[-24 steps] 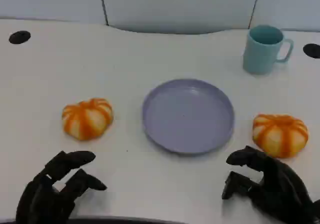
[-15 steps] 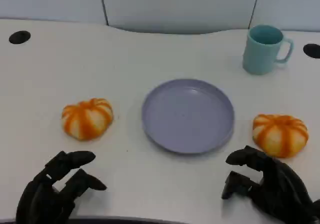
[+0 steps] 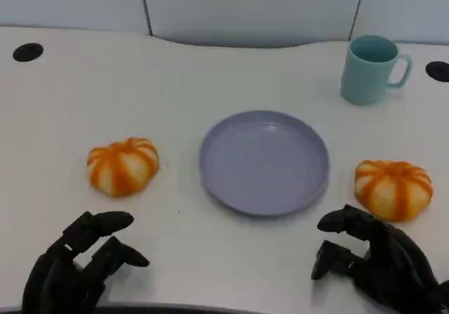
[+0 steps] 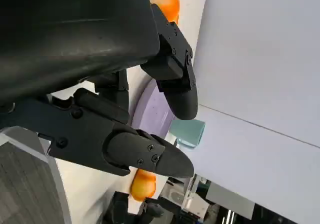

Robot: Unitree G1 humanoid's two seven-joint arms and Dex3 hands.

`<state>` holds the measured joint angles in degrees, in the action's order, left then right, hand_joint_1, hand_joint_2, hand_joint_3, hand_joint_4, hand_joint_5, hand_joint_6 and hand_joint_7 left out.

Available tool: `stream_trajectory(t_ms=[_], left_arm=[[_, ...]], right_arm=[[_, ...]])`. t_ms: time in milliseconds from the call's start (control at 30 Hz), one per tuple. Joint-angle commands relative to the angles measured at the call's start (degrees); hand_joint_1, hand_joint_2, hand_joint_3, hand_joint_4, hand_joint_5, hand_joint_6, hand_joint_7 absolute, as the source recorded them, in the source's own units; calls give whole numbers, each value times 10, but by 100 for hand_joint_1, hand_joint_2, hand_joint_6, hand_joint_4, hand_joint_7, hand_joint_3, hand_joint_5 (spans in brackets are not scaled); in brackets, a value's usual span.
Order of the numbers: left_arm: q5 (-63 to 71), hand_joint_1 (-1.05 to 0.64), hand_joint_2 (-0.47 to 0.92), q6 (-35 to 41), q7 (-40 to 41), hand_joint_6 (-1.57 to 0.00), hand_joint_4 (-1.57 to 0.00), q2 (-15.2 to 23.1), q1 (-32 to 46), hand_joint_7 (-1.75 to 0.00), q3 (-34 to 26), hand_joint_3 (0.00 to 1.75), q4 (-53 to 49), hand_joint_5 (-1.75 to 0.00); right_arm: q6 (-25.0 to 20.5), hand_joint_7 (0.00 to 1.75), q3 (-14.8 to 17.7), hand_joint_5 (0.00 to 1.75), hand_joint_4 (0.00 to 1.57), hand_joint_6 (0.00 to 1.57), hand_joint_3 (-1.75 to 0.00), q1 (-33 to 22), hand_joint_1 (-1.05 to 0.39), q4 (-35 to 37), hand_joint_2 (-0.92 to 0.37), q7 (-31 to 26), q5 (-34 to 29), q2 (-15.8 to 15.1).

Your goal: Grasp the bread from the table and place it into the plate.

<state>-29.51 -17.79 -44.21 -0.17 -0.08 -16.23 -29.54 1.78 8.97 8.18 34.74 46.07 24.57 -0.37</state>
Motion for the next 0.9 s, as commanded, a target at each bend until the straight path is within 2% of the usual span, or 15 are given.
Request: stream_trajectory(t_ms=[33, 200, 433, 567, 700, 767, 900], left_arm=[[9, -67, 92, -12, 8, -53, -44, 9, -2, -87, -2, 6, 1, -149], [62, -69, 92, -68, 30, -51, -41, 23, -4, -89, 8, 14, 4, -152], [116, -69, 92, -120, 64, -41, -30, 44, 0, -102, 25, 15, 35, -156], [118, -66, 92, -115, 70, -38, -25, 52, 7, -103, 36, 9, 69, -162], [167, -64, 92, -123, 101, -35, -19, 76, 13, -94, 51, 9, 116, -161], [204, -63, 92, -133, 123, -36, -15, 91, 11, -81, 55, 9, 135, -152], [306, -66, 92, -162, 190, -44, -20, 127, -5, -56, 61, 8, 159, -134]], right_arm=[[-9, 98, 5, 140, 70, 68, -41, -5, -50, 0, -92, -2, 4, -4], [0, 97, 3, 139, 71, 69, -41, -5, -51, 3, -92, -4, 0, -2], [3, 96, 3, 136, 71, 70, -41, -3, -51, 10, -92, -13, -4, 0], [1, 97, 0, 137, 70, 70, -43, -4, -50, 5, -92, -18, -5, 0], [-2, 98, 1, 138, 71, 70, -43, -2, -51, 8, -92, -20, -4, 1], [0, 97, 1, 138, 71, 71, -42, -3, -51, 8, -92, -19, -3, 2], [-6, 97, -2, 138, 71, 70, -42, -6, -50, -1, -92, -20, -4, 2]])
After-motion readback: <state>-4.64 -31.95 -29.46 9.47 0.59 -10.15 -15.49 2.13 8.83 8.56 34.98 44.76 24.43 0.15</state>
